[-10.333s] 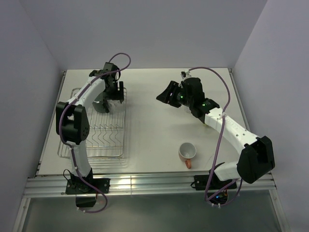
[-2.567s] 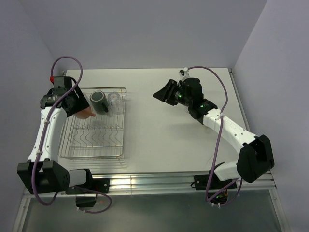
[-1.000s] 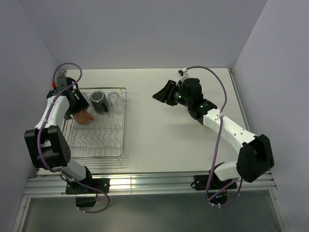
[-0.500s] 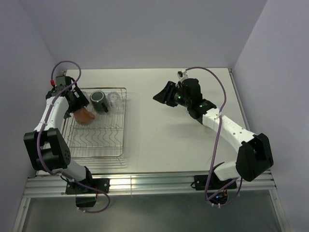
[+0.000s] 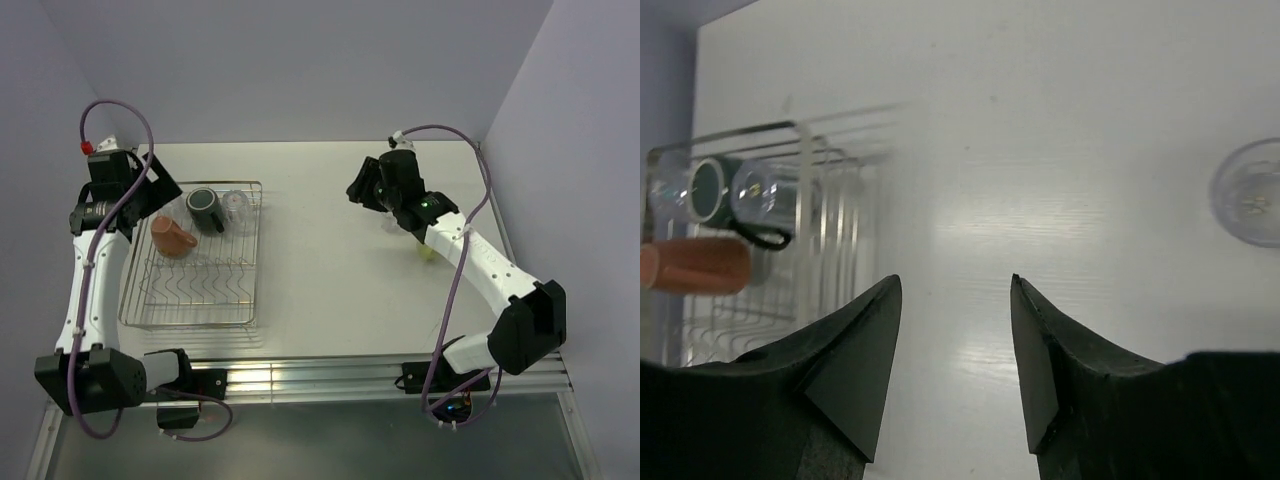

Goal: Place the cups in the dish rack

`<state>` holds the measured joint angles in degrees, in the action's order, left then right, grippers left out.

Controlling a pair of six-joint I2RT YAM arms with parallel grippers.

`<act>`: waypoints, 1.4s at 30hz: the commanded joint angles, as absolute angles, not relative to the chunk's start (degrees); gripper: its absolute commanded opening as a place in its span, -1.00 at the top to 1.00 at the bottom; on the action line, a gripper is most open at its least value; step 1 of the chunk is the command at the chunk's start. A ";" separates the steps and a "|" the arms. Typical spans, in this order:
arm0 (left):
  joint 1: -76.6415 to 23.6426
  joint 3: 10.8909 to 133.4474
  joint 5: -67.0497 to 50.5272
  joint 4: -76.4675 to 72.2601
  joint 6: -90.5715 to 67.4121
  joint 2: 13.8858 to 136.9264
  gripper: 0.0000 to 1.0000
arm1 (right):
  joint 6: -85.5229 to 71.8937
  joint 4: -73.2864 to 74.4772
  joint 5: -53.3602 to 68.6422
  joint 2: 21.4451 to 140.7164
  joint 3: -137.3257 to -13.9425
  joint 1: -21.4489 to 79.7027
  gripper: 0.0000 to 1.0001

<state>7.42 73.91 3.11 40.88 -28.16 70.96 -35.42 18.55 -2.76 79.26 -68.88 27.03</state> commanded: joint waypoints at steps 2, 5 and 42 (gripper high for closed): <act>1.60 75.76 -3.60 36.40 -28.30 65.92 -0.98 | -33.75 28.11 -15.28 78.32 -71.28 24.44 -0.11; -4.82 76.37 -3.86 35.68 -27.86 65.21 -0.98 | -35.59 32.06 -19.85 76.12 -70.23 22.86 -0.11; -8.70 67.15 -13.45 26.72 -25.93 64.95 -0.98 | -36.65 34.54 -19.16 87.10 -62.67 8.00 0.10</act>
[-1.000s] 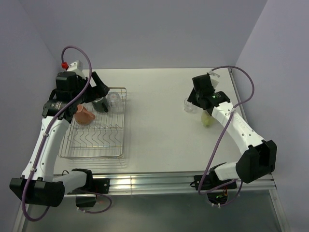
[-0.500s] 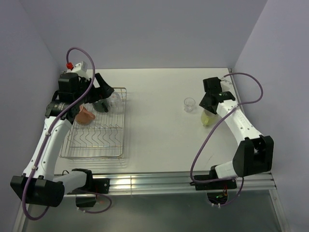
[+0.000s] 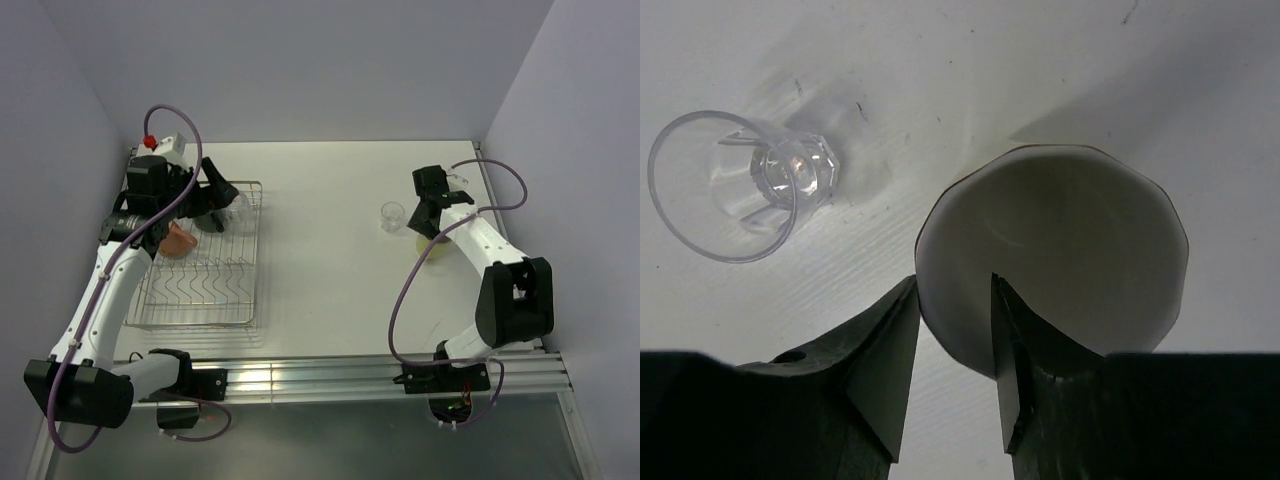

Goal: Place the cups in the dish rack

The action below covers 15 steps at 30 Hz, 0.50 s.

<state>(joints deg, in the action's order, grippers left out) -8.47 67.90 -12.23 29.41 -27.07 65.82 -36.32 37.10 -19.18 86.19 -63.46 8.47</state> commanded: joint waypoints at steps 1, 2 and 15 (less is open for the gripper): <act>-8.70 66.89 -13.53 26.63 -25.93 65.13 -0.99 | -36.74 34.11 -19.16 87.27 -62.49 8.00 0.18; -8.70 66.71 -13.54 26.54 -25.84 65.13 -0.98 | -36.74 33.93 -18.99 87.54 -62.23 7.91 0.26; -8.70 65.92 -17.39 24.88 -26.10 65.13 -0.98 | -33.05 35.51 -12.49 75.62 -65.02 7.91 1.00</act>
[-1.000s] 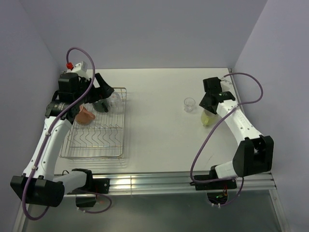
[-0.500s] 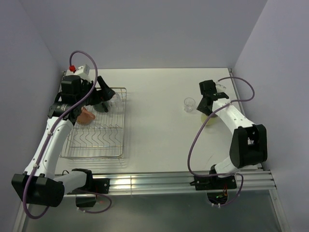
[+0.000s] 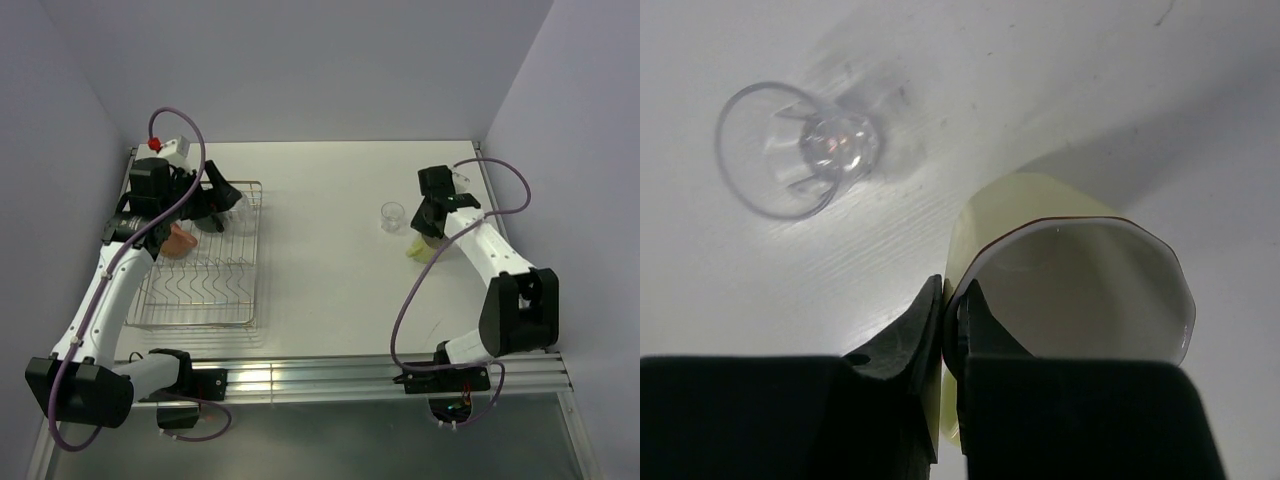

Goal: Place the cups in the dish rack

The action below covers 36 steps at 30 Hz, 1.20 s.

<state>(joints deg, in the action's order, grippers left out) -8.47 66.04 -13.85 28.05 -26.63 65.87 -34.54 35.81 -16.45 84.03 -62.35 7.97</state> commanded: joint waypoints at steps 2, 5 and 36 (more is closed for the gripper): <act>-8.70 65.92 -21.08 23.30 -26.45 64.78 -0.99 | -32.17 35.07 -4.80 72.96 -66.53 7.91 1.00; -8.70 65.57 -27.13 20.06 -27.68 64.51 -0.98 | -33.39 30.43 8.81 68.65 -67.59 9.22 1.00; -9.14 48.96 -48.43 -17.31 -47.72 63.90 -0.98 | -87.44 -70.54 39.73 91.05 -59.06 31.20 1.00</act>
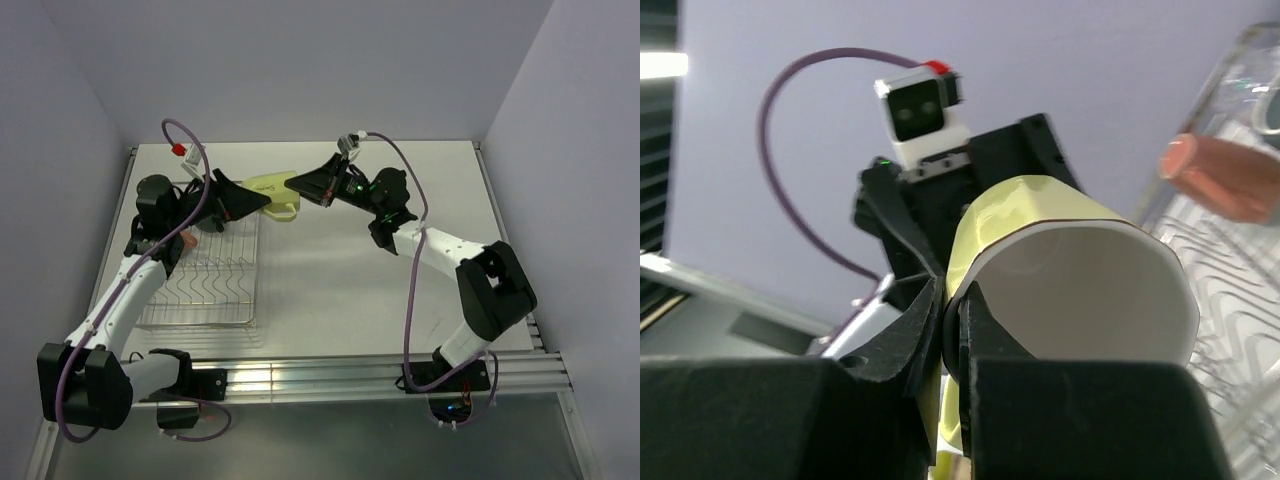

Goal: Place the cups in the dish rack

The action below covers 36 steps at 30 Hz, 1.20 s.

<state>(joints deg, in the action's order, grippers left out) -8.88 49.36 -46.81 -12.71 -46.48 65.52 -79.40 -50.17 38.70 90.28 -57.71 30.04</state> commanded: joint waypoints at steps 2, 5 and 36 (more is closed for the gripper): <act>-9.23 48.69 -48.51 -17.93 -48.25 63.98 -0.99 | -90.43 -73.46 39.46 92.71 -58.89 31.55 1.00; -9.32 47.99 -47.99 -18.37 -48.78 63.64 -0.98 | -91.84 -75.41 39.72 93.95 -59.24 31.90 1.00; -9.32 51.24 -52.99 -13.89 -49.39 61.52 -0.54 | -83.94 -67.06 37.62 93.16 -58.88 33.31 1.00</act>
<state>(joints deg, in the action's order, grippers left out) -8.80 48.07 -47.57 -12.36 -48.99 62.61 -86.26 -64.31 40.25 95.70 -55.88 33.01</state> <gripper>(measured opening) 0.874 0.108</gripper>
